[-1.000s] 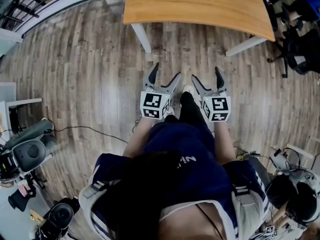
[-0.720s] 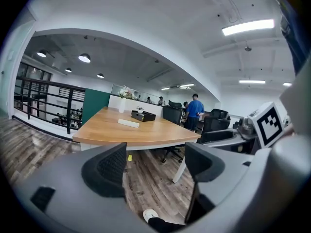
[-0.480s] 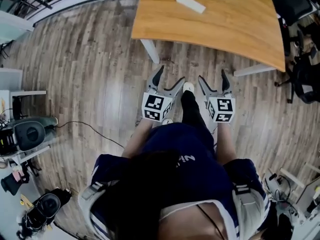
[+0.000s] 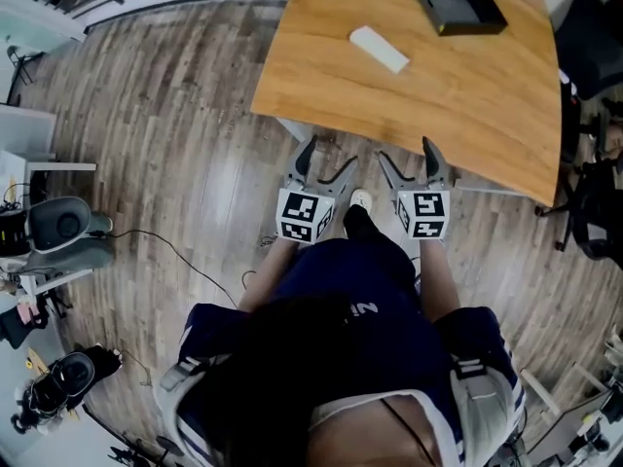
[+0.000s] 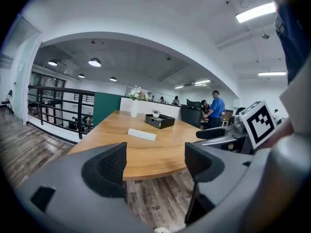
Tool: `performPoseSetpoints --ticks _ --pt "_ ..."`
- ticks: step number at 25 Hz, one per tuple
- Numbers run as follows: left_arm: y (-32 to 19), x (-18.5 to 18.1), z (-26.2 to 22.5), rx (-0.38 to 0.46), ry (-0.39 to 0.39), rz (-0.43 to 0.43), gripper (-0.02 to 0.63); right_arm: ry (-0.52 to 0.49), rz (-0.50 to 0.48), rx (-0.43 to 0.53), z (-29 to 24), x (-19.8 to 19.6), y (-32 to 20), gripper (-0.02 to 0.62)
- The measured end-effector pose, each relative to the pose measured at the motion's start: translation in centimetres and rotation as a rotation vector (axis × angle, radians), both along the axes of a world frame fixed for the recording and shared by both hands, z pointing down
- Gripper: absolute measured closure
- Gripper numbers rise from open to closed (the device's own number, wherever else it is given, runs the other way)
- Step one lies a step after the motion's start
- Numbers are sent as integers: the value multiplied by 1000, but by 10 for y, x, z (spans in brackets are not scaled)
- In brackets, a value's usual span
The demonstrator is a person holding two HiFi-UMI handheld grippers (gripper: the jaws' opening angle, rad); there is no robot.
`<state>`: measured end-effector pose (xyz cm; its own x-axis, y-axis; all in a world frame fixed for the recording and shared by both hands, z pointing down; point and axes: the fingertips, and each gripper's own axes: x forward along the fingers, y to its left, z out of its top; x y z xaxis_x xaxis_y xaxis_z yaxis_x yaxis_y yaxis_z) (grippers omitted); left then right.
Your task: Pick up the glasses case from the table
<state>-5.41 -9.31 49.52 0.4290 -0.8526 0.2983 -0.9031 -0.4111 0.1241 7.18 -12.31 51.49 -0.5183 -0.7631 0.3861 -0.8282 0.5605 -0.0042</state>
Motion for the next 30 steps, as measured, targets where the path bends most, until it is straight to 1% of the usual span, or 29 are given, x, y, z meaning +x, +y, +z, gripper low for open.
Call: performPoseSetpoints --ticks 5,8,14,21,26,30 --pt "-42 14 3 -8 8 -48 249 4 -48 -12 3 10 -42 192" --pt "-63 26 6 -11 5 -62 250 2 -82 -22 6 16 -62 192" --pt "-91 40 9 -24 19 -77 250 8 -109 -39 7 26 -91 192" --pt "-117 40 13 -48 5 -84 250 -8 -93 -53 4 33 -109 192" --pt "-143 36 8 -39 -3 -64 250 -13 -75 -78 7 32 -123 192" --pt "-171 29 7 -56 0 -32 249 5 -66 -85 8 27 -139 192"
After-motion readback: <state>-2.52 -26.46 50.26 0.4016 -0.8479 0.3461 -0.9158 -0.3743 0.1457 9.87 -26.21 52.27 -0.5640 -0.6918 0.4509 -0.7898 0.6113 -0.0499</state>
